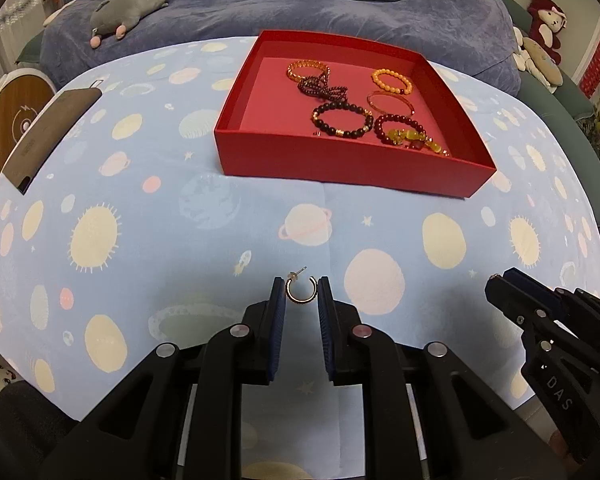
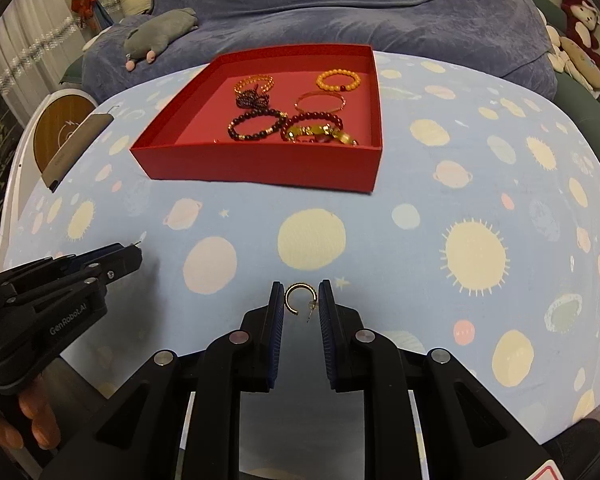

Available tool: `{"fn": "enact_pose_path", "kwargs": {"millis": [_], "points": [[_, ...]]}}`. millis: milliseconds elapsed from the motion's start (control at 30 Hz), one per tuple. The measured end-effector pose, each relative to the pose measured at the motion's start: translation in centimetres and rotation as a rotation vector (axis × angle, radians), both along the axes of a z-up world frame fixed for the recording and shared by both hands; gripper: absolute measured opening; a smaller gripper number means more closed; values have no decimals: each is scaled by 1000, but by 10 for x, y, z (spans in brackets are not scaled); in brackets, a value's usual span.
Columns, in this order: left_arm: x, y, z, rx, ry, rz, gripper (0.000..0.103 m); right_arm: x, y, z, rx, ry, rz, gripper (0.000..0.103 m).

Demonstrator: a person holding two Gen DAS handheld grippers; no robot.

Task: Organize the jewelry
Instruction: 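Lower both hoop earrings into the red box and open both grippers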

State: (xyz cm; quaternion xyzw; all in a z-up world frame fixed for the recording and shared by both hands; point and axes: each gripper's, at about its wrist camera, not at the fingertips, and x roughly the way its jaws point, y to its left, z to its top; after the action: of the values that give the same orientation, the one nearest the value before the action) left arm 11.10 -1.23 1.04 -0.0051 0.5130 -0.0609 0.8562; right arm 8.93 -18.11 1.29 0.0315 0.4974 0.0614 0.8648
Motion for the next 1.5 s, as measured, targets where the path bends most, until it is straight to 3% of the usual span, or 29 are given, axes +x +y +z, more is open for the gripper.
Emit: {"fn": "enact_pose_path", "kwargs": {"millis": [367,600,1000,1500], "points": [[60,-22,41,-1,-114,-36,16,67,8,52,7,-129,33,17],[103,-25,55,10,-170,-32,16,113,7,66,5,-178,28,17],[154,-29,45,49,-192,-47,16,170,15,55,-13,-177,27,17],[176,-35,18,69,-148,-45,16,197,8,29,-12,-141,-1,17]]}}
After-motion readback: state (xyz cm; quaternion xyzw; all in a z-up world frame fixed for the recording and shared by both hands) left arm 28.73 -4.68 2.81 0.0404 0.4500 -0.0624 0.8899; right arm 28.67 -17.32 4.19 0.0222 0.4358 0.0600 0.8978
